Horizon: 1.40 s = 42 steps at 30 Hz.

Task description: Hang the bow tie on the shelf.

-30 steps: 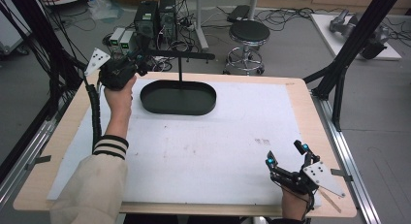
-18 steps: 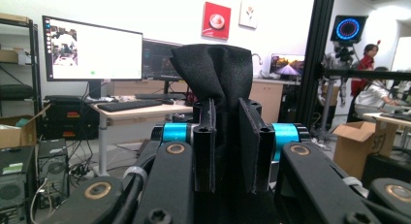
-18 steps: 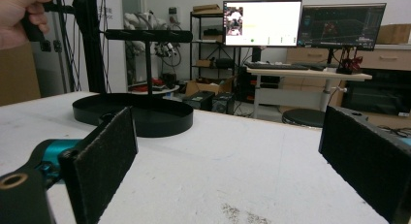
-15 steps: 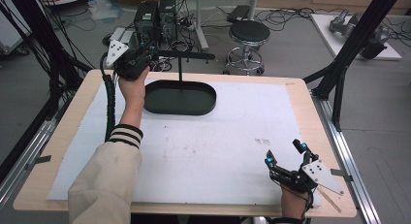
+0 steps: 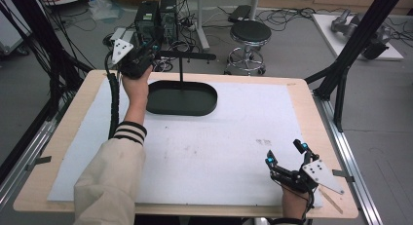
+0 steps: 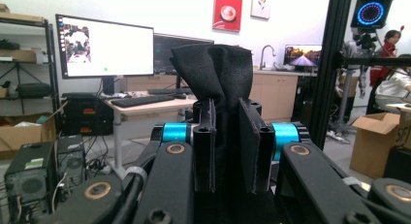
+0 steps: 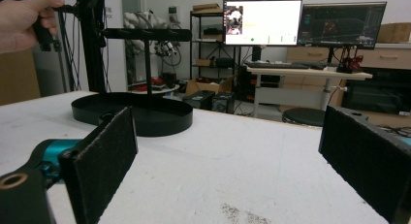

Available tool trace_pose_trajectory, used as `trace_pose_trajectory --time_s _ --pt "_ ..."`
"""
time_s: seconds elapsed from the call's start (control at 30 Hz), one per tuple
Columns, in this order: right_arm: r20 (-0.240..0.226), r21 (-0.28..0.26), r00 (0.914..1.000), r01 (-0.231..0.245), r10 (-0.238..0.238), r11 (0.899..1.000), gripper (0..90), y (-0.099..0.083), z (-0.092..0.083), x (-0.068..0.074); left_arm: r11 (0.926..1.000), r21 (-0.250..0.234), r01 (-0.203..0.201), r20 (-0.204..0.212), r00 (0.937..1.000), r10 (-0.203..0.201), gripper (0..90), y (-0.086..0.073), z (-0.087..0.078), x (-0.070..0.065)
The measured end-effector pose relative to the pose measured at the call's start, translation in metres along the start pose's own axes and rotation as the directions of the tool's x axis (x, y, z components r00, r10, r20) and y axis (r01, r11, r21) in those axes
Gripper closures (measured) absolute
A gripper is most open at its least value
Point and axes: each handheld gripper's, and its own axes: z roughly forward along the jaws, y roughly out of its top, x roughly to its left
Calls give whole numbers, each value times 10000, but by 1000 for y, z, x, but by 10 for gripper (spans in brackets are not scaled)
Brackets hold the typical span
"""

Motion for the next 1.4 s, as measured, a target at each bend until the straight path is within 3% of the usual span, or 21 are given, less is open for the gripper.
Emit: trace_pose_trajectory --time_s 0.4,0.5,0.8,0.87,1.03,1.17,1.4 --pt "44 4 10000 -24 24 10000 57 0 0 -1 9979 398 520 615 9966 -543 770 -15 10 -4" --pt "74 -24 10000 -36 37 10000 58 0 0 -1 9977 471 479 612 9968 -507 770 -18 10 -6" --pt "72 -3 10000 -32 32 10000 57 0 0 -1 9949 613 799 550 9950 -833 769 -28 12 -4" --pt "52 33 10000 -29 29 10000 57 -1 1 0 9924 636 1051 594 9923 -1089 766 -29 13 -2" --pt "78 45 10000 -54 53 10000 57 0 0 0 9900 891 1092 586 9917 -1147 751 -32 14 -1" --pt "53 22 10000 -40 40 10000 57 0 0 0 9854 898 1448 524 9873 -1499 647 -33 15 0" --pt "46 9 10000 -41 41 10000 57 0 0 1 9826 809 1671 628 9830 -1723 584 -29 12 1"
